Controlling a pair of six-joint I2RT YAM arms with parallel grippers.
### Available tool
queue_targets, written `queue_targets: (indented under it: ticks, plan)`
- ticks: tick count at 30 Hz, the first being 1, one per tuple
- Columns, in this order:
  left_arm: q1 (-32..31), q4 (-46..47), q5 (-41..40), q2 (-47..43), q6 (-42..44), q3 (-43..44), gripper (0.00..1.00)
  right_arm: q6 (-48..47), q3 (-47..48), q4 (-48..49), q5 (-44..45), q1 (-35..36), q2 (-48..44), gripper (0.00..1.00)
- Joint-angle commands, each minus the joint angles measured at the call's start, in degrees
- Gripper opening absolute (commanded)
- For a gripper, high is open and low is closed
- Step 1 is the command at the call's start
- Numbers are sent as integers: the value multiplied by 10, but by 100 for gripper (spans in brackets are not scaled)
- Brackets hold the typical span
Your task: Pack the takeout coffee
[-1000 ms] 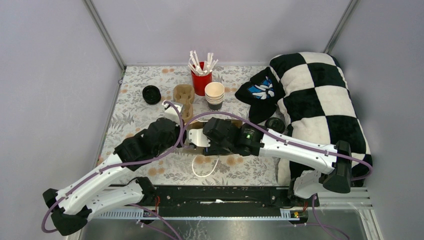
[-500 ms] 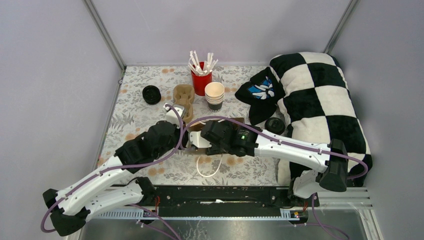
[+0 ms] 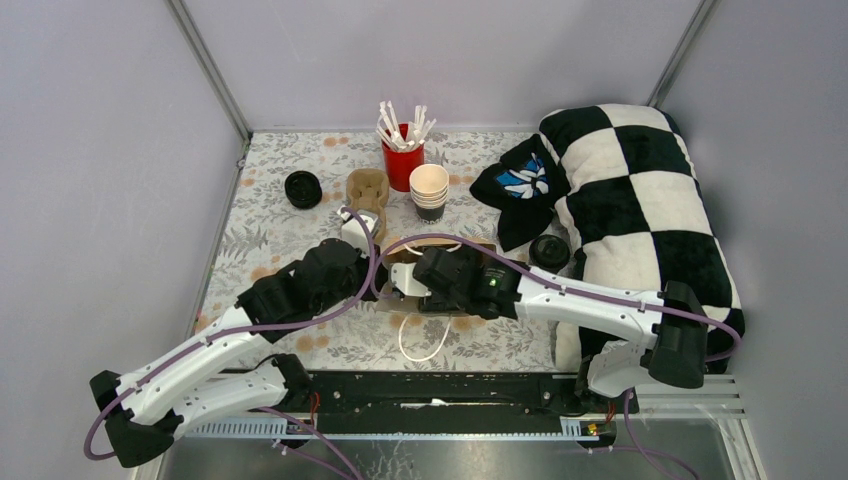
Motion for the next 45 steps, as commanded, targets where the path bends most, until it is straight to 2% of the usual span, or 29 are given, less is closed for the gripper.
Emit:
queue_targets:
  ticks: [1, 16, 37, 45]
  plan:
    - [-2, 15, 20, -4, 4, 2, 16, 21, -32, 65, 23, -15, -42, 23]
    - [-3, 21, 35, -7, 14, -14, 14, 36, -60, 61, 14, -29, -78, 23]
    - [-2, -5, 16, -6, 33, -1, 10, -9, -80, 183, -48, -66, -25, 23]
    - [-3, -61, -35, 33, 8, 27, 19, -32, -87, 194, -93, -78, -13, 22]
